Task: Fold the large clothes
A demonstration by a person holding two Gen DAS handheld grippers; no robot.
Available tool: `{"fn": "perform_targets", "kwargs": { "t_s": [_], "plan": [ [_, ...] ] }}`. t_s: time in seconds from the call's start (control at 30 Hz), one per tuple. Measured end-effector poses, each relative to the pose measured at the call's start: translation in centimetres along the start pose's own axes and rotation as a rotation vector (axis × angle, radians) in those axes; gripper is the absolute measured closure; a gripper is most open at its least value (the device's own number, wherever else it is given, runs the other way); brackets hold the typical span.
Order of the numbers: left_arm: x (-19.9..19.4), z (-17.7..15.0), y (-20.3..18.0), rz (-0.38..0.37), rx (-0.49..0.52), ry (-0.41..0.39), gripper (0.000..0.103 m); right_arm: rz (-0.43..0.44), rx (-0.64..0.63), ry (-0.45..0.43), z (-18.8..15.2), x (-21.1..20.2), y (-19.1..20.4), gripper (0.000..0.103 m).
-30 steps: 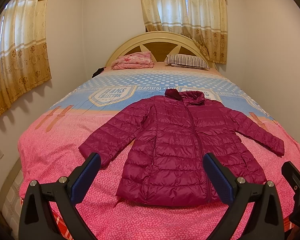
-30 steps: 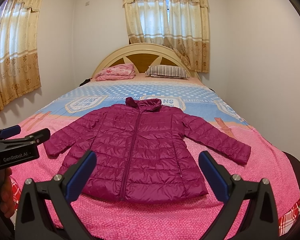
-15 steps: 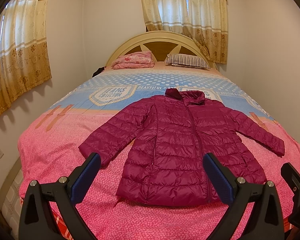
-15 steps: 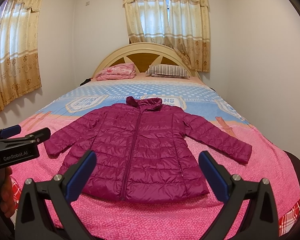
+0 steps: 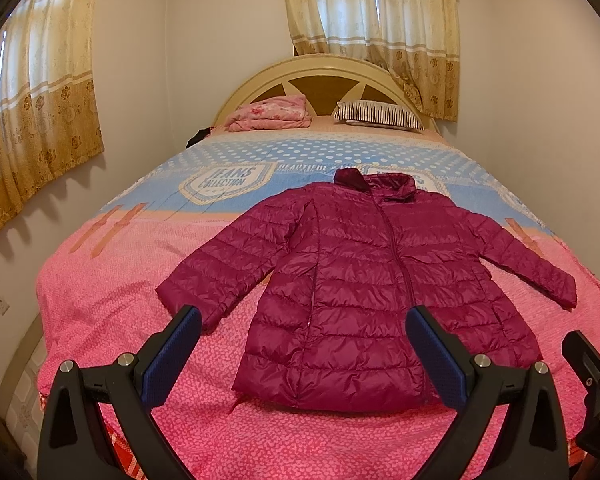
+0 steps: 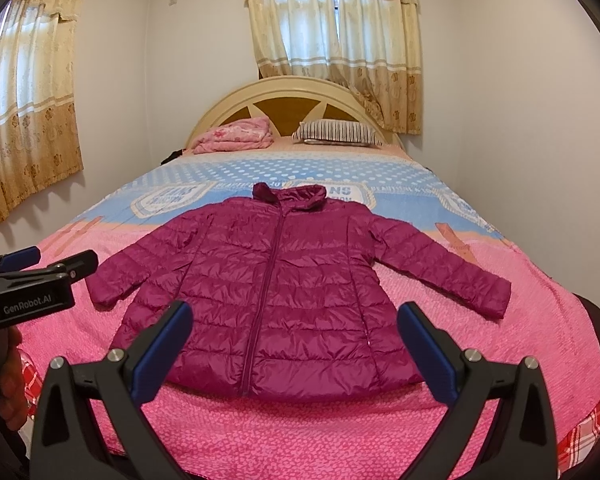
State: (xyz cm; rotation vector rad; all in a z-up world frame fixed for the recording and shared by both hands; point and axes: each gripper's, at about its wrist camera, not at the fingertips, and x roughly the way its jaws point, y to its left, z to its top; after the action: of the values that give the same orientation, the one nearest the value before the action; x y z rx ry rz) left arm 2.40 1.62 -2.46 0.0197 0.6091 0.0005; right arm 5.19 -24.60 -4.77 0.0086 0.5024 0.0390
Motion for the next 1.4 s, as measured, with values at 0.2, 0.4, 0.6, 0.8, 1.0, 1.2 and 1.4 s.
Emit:
{"fn": "perform_targets", "kwargs": {
  "t_s": [0.2,0.4,0.6,0.8,1.0,1.2,1.4],
  "plan": [
    [3.1,0.0,0.2,0.035,0.005,0.037,0.001,0.002,0.027,0.033,-0.3,2.1,-1.5,0.0],
    [6.9,0.7,-0.3,0.057,0.029,0.066,0.001,-0.014,0.071,0.069,-0.4,5.1,-3.9,0.0],
    [11.3,1.4,-2.1,0.057,0.081,0.106,0.001,-0.067,0.144,0.099,-0.3,8.4,-7.8,0.0],
    [15.8,2.2,-5.4,0.045,0.156,0.127,0.001,-0.143,0.247,0.171,-1.2,13.1,-13.5,0.004],
    [21.2,3.1,-8.4,0.037,0.202,0.158,0.001,-0.238,0.33,0.264,-2.4,17.0,-19.8,0.018],
    [25.3,4.7,-10.1,0.055,0.22,0.173,0.001,-0.332,0.411,0.294,-2.3,17.8,-26.0,0.027],
    [28.2,6.1,-10.0,0.094,0.226,0.176,0.001,-0.438,0.471,0.313,-1.9,17.3,-31.3,0.038]
  ]
}}
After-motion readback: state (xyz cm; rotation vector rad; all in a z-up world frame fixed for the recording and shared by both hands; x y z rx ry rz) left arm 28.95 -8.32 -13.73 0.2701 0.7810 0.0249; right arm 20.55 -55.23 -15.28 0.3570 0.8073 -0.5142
